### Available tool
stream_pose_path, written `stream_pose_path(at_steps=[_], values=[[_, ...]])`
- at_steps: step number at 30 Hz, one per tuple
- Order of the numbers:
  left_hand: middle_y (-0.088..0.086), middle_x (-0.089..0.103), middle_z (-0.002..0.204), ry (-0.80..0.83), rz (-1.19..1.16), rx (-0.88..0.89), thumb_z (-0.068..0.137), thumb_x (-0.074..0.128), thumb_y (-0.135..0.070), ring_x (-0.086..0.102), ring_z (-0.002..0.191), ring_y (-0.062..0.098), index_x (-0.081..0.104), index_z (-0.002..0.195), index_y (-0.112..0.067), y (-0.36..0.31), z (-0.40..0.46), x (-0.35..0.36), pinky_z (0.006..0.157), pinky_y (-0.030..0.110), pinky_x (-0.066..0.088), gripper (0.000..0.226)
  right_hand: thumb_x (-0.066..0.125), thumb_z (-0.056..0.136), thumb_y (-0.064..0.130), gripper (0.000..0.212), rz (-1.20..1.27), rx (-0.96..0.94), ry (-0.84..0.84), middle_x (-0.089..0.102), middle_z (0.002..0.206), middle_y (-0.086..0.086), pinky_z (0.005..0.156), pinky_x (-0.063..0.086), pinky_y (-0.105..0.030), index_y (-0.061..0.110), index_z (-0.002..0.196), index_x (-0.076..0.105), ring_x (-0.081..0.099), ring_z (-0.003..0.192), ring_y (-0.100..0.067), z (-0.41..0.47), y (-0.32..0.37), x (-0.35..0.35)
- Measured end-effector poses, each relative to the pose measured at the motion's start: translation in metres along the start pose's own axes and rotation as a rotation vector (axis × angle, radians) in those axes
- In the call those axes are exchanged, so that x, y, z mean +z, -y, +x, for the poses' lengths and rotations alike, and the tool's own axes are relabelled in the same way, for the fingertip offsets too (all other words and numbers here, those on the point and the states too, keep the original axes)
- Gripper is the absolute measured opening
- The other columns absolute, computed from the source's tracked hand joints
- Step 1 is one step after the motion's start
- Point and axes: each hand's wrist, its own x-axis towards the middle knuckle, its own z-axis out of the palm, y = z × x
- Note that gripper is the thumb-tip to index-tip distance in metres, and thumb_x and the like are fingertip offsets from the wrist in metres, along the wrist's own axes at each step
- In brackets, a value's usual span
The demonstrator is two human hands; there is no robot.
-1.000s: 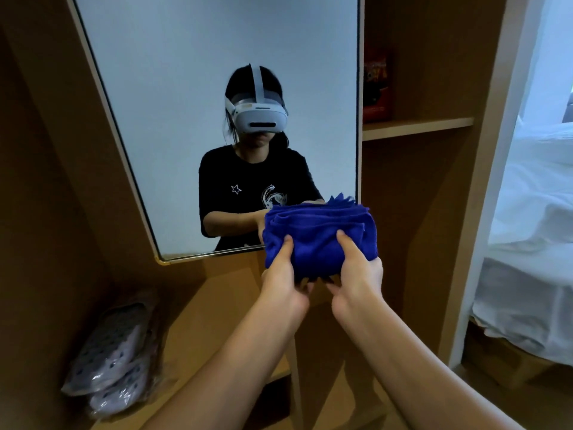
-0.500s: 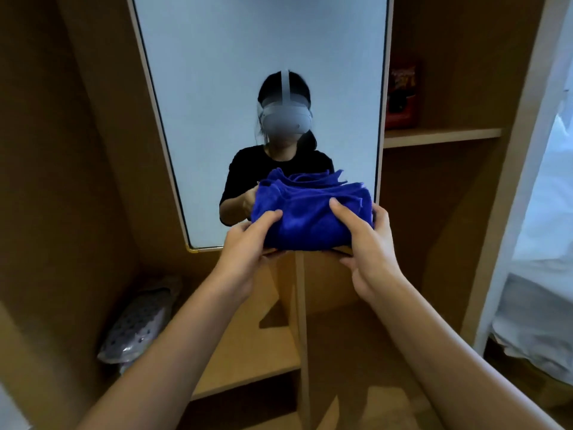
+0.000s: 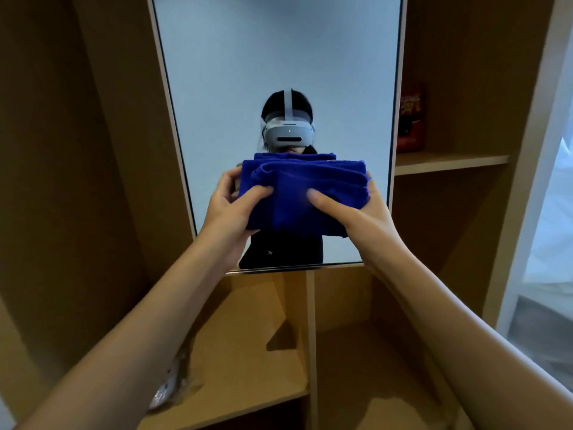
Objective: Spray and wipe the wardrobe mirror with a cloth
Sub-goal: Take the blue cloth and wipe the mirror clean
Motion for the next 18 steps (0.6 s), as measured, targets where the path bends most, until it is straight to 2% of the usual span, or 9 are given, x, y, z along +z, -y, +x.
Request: stream_pose_path(at_steps=[3, 8, 12, 15, 18], values=[[0.002, 0.061, 0.122, -0.013, 0.097, 0.085, 0.088, 0.065, -0.014, 0.062, 0.107, 0.022, 0.050, 0.123, -0.027, -0.036, 0.023, 0.006, 0.069, 0.029, 0.055, 0.040, 0.081, 0.076, 0.018, 0.060, -0.019, -0.049, -0.054, 0.062, 0.118, 0.006, 0.085, 0.058, -0.032, 0.024, 0.125, 0.047, 0.063, 0.106, -0.009, 0.024, 0.030, 0.012], [0.001, 0.061, 0.116, -0.005, 0.280, 0.190, 0.087, 0.065, -0.014, 0.063, 0.103, 0.018, 0.049, 0.117, -0.028, -0.118, 0.065, 0.024, 0.061, 0.019, 0.053, 0.037, 0.080, 0.078, 0.016, 0.051, -0.065, -0.130, -0.114, 0.063, 0.116, 0.003, 0.087, 0.057, -0.038, 0.022, 0.118, 0.048, 0.064, 0.104, -0.008, 0.080, 0.099, 0.029], [0.001, 0.067, 0.116, 0.016, 0.257, 0.135, 0.084, 0.071, -0.018, 0.066, 0.103, 0.015, 0.058, 0.125, -0.019, -0.192, 0.090, 0.036, 0.076, 0.024, 0.056, 0.043, 0.078, 0.081, 0.016, 0.058, -0.137, -0.236, -0.142, 0.052, 0.131, 0.003, 0.094, 0.054, -0.042, 0.037, 0.119, 0.040, 0.057, 0.116, -0.012, 0.123, 0.161, 0.047], [-0.003, 0.070, 0.111, -0.013, 0.205, 0.118, 0.076, 0.075, -0.025, 0.067, 0.102, 0.011, 0.064, 0.116, -0.023, -0.249, 0.102, 0.041, 0.084, 0.031, 0.057, 0.041, 0.079, 0.081, 0.019, 0.060, -0.156, -0.228, -0.099, 0.054, 0.129, 0.006, 0.094, 0.053, -0.046, 0.043, 0.120, 0.041, 0.058, 0.116, -0.015, 0.151, 0.207, 0.058], [-0.006, 0.071, 0.108, -0.071, 0.195, 0.123, 0.076, 0.073, -0.025, 0.067, 0.101, 0.009, 0.065, 0.107, -0.027, -0.306, 0.112, 0.050, 0.085, 0.030, 0.056, 0.032, 0.079, 0.079, 0.020, 0.057, -0.132, -0.171, -0.043, 0.054, 0.127, 0.006, 0.092, 0.054, -0.044, 0.041, 0.119, 0.044, 0.058, 0.115, -0.014, 0.177, 0.260, 0.070]])
